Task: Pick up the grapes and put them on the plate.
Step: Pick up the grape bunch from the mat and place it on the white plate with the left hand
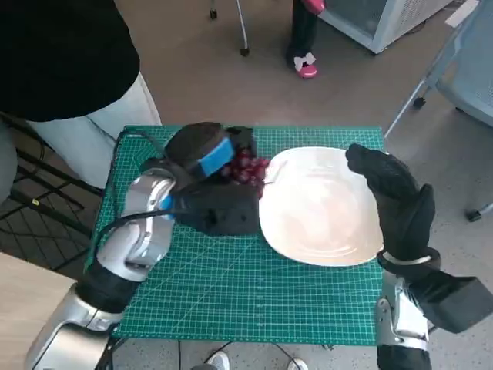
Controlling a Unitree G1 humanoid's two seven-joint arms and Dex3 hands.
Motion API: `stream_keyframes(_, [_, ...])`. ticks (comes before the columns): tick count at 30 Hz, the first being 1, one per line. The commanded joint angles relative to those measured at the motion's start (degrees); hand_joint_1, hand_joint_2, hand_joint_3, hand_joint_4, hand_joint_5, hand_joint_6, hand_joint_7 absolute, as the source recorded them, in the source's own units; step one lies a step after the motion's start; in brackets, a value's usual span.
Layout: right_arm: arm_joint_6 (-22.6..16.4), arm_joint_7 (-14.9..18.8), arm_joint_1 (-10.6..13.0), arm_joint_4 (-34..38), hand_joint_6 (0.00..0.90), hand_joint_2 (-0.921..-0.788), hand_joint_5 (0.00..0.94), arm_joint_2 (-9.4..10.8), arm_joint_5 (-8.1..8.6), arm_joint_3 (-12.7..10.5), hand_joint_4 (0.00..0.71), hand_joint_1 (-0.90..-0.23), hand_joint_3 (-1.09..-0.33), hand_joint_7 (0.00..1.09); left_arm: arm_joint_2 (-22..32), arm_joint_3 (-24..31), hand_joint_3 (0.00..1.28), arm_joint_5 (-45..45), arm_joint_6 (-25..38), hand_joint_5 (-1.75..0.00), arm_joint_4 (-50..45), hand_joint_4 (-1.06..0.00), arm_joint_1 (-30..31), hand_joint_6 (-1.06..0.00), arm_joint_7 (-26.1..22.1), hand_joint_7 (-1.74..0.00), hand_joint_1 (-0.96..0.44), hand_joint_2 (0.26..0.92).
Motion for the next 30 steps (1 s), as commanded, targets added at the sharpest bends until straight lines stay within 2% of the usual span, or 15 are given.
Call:
stream_keyframes(1, [0.09, 0.71, 1.44, 0.34, 0.007, -0.921, 0.002, -0.19, 0.79, -0.45, 0.403, -0.636, -0.852, 0.43, -1.36, -0.71, 0.12, 0.74, -1.26, -1.4, -0.89, -0.6, -3.22, -0.64, -0.46, -1.01, 0.01, 0.92])
stream_keyframes(5, [0.07, 0.84, 1.55, 0.32, 0.009, -0.921, 0.002, -0.27, 0.94, -0.63, 0.404, -0.637, -0.851, 0.43, -1.99, -1.05, 0.12, 0.95, -1.91, -1.42, 0.17, -0.6, -4.07, -0.64, -0.34, -0.98, 0.01, 0.92])
stream_keyframes(9, [0.03, 1.06, 2.89, -0.71, 0.029, -0.921, 0.003, -1.2, 1.96, -1.89, 0.408, -0.637, -0.842, 0.4, -7.15, -4.6, 0.14, 1.52, -5.44, -1.45, 10.43, -0.58, -11.24, -0.62, 1.01, -1.01, 0.0, 0.92])
stream_keyframes(14, [-0.1, 0.53, 4.45, -2.25, 0.078, -0.921, 0.002, -1.68, 2.46, -2.89, 0.414, -0.643, -0.826, 0.32, -12.58, -7.08, 0.2, 1.75, -8.41, -1.41, 22.45, -0.51, -18.06, -0.54, 2.78, -1.21, 0.0, 0.918])
stream_keyframes(17, [-0.25, 0.02, 5.15, -3.06, 0.101, -0.921, 0.002, -1.54, 2.24, -3.31, 0.417, -0.649, -0.819, 0.28, -15.05, -7.78, 0.21, 1.91, -9.72, -1.48, 28.51, -0.5, -20.98, -0.58, 4.31, -1.12, 0.0, 0.908])
stream_keyframes(20, [-0.63, -0.64, 5.86, -3.89, 0.113, -0.921, 0.002, -1.34, 1.72, -3.71, 0.419, -0.653, -0.814, 0.27, -17.17, -8.4, 0.19, 2.1, -10.7, -1.49, 33.55, -0.52, -23.43, -0.57, 5.68, -1.09, 0.0, 0.915])
stream_keyframes(30, [-2.81, -2.81, 6.88, -4.19, 0.141, -0.921, 0.001, -1.12, 0.16, -4.65, 0.422, -0.641, -0.825, 0.19, -22.03, -10.11, 0.28, 2.37, -13.2, -1.51, 44.11, -0.47, -28.17, -0.38, 8.37, -1.3, 0.0, 0.921])
